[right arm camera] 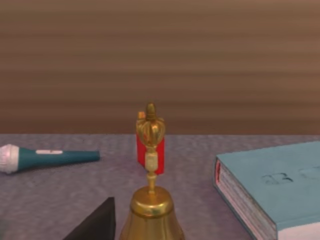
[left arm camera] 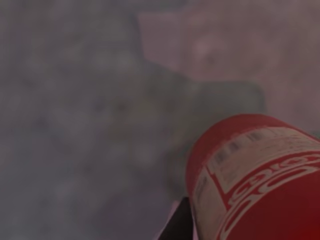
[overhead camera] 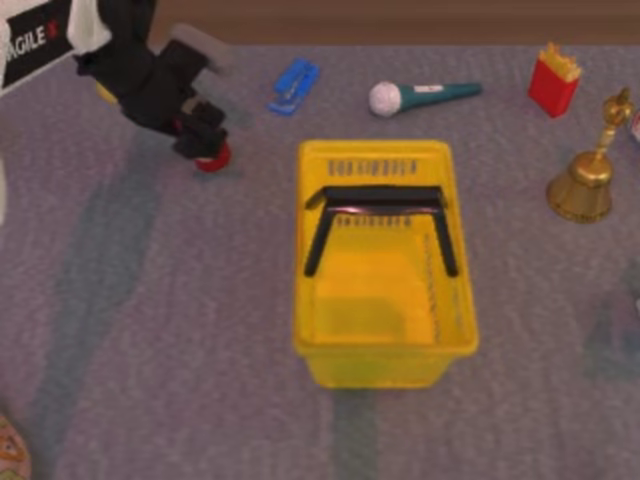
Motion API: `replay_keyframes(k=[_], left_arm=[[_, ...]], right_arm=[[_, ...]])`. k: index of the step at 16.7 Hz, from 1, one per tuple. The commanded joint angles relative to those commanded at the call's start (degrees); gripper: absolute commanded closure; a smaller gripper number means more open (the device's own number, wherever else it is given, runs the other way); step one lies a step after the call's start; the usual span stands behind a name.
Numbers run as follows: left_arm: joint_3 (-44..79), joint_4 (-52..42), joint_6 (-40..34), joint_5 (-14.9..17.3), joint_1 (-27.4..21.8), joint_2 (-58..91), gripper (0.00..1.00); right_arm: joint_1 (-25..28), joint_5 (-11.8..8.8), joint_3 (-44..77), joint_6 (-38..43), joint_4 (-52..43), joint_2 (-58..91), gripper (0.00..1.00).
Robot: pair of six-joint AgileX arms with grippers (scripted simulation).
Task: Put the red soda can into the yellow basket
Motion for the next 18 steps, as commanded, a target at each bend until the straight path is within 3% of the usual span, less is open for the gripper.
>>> replay_keyframes(k=[12, 15, 18], left_arm=[[-33.8, 75.3, -21.9, 43.2, -6.4, -18.4, 1.0], [-40.8, 86.0, -26.2, 50.7, -7.4, -22.0, 1.0], [-44.6, 91.2, -28.6, 54.6, -8.0, -23.9, 1.0]], right_arm=[[0.0, 0.0, 0.0, 0.0, 0.0, 0.0, 0.0], [0.0, 0.0, 0.0, 0.0, 0.0, 0.0, 0.0], [0.0, 0.0, 0.0, 0.0, 0.0, 0.0, 0.0]])
